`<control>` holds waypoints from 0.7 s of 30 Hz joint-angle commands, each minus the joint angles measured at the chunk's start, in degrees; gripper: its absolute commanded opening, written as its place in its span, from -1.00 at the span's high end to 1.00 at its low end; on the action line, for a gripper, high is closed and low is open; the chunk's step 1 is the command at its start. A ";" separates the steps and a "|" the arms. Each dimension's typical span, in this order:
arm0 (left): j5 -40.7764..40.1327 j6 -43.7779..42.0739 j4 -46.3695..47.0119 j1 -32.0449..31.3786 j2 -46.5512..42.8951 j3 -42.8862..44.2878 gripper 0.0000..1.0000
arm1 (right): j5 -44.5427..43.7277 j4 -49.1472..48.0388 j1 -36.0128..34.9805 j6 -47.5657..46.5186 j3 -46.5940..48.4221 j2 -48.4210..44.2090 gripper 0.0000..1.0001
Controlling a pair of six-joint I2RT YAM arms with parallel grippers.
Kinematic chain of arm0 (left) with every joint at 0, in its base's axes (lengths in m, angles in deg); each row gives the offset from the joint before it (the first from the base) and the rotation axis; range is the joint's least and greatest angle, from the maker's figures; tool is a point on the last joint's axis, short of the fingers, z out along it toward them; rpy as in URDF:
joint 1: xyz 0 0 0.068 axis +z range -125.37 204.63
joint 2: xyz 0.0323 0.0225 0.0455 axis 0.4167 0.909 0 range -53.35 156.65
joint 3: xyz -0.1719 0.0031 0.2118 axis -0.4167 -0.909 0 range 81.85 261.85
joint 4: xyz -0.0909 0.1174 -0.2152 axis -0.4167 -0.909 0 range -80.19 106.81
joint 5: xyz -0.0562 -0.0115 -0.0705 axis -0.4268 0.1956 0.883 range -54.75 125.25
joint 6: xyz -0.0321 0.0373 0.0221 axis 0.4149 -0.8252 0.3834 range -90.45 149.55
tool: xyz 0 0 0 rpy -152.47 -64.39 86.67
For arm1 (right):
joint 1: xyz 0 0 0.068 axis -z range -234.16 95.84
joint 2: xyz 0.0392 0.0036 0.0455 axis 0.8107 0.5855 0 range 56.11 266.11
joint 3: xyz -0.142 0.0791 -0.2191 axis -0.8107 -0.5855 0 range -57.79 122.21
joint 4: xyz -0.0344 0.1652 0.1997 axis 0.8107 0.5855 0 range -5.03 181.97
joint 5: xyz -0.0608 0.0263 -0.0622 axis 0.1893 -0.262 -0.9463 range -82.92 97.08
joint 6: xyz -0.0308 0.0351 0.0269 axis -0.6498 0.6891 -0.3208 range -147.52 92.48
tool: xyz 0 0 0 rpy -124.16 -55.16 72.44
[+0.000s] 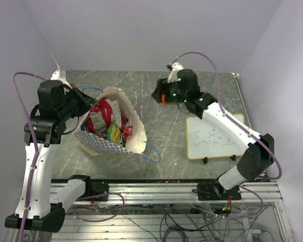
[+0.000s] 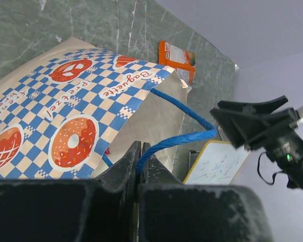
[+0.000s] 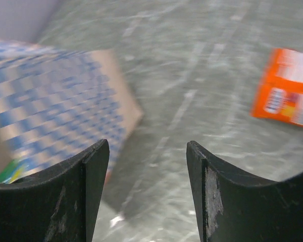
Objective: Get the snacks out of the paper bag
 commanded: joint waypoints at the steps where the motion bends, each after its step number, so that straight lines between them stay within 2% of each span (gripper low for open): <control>1: 1.05 -1.47 -1.21 -0.03 -0.45 1.69 0.86 | 1.73 -2.21 -11.21 0.23 3.50 -2.63 -0.25; 6: 1.63 -1.60 -0.70 -0.02 -0.01 2.45 0.86 | -1.94 -9.16 -23.62 2.25 5.69 1.08 -0.27; 10: 2.20 -1.09 0.74 -0.02 0.49 3.11 0.86 | -9.76 -6.20 -30.03 2.33 12.68 7.80 -0.26; 21: 3.47 0.50 4.21 -0.02 0.76 4.47 0.86 | -22.08 -10.20 -31.06 8.04 16.44 16.41 -0.28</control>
